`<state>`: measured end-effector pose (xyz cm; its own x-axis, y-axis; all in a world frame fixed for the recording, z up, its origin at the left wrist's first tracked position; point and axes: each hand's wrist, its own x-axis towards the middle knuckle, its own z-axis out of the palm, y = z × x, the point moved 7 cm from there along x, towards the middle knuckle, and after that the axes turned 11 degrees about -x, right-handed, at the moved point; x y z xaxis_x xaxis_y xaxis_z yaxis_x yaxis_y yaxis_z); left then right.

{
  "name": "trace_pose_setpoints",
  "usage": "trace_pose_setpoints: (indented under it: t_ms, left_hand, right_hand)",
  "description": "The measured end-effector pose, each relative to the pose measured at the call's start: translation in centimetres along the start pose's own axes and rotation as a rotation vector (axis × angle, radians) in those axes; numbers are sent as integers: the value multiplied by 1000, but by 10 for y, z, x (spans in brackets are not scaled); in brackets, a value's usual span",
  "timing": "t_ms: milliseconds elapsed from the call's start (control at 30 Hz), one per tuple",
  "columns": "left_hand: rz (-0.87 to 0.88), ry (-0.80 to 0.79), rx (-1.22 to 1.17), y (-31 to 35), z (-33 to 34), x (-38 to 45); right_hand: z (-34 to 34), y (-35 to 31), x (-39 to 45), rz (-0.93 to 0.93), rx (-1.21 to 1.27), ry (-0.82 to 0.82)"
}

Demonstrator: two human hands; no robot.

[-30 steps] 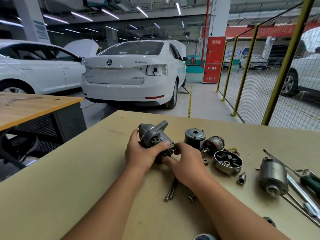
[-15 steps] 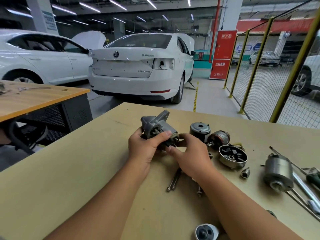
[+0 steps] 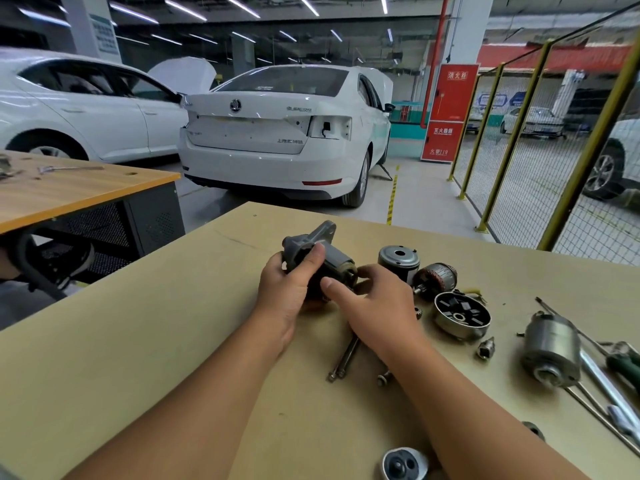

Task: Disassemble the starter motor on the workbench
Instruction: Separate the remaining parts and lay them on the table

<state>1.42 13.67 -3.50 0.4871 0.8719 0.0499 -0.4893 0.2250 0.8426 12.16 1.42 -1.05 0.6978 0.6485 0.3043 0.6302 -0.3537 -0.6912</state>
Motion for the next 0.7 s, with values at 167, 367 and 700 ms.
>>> trace_pose_setpoints:
  t_ms: [167, 367, 700]
  left_hand:
    - [66, 19, 191, 0, 0, 4]
    - [217, 97, 605, 13, 1, 9]
    - [288, 74, 1065, 28, 5, 5]
  right_hand:
    - [-2, 4, 0, 64, 56, -3]
    - [-5, 1, -2, 97, 72, 53]
    - [-1, 6, -5, 133, 73, 6]
